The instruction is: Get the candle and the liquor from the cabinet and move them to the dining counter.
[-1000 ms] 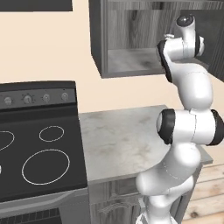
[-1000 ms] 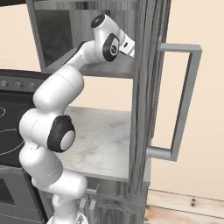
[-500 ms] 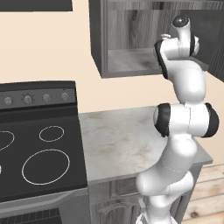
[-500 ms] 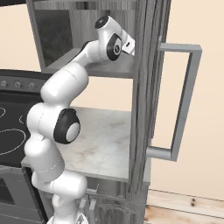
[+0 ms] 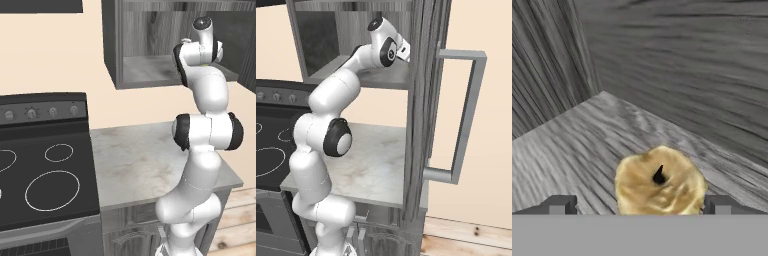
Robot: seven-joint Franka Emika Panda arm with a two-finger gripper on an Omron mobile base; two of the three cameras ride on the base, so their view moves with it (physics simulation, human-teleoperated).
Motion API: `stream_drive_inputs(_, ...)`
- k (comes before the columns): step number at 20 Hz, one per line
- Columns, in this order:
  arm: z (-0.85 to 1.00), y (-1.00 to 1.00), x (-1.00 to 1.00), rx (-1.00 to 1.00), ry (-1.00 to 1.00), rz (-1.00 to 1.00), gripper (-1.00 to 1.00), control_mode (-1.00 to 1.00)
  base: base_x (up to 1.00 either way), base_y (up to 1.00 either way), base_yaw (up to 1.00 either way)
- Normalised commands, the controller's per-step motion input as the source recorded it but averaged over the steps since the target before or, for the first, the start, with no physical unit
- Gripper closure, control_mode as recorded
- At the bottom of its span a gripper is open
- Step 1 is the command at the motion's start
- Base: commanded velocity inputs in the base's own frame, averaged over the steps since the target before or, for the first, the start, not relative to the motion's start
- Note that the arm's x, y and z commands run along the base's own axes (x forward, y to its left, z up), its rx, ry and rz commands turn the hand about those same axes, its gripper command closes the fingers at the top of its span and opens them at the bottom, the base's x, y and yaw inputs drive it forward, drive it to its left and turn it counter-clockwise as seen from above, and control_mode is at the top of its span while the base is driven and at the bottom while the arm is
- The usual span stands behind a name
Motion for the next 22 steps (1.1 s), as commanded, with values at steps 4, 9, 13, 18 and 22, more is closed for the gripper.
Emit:
stream_drive_inputs(4, -0.05, -0.01, 0.17, 0.01, 0.0, 0.0, -1.0, -1.0, 0.0, 0.0, 0.0)
stream_drive_inputs(9, -0.05, -0.07, 0.11, 0.0, 0.0, 0.0, -1.0, -1.0, 0.0, 0.0, 0.0)
stream_drive_inputs(13, -0.06, -0.12, 0.0, 0.0, 0.0, 0.0, -1.0, -1.0, 0.0, 0.0, 0.0)
stream_drive_inputs(18, -0.11, -0.13, 0.0, 0.0, 0.0, 0.0, -1.0, -1.0, 0.0, 0.0, 0.0)
stream_drive_inputs(22, -0.15, -0.02, 0.0, 0.0, 0.0, 0.0, -1.0, -1.0, 0.0, 0.0, 0.0)
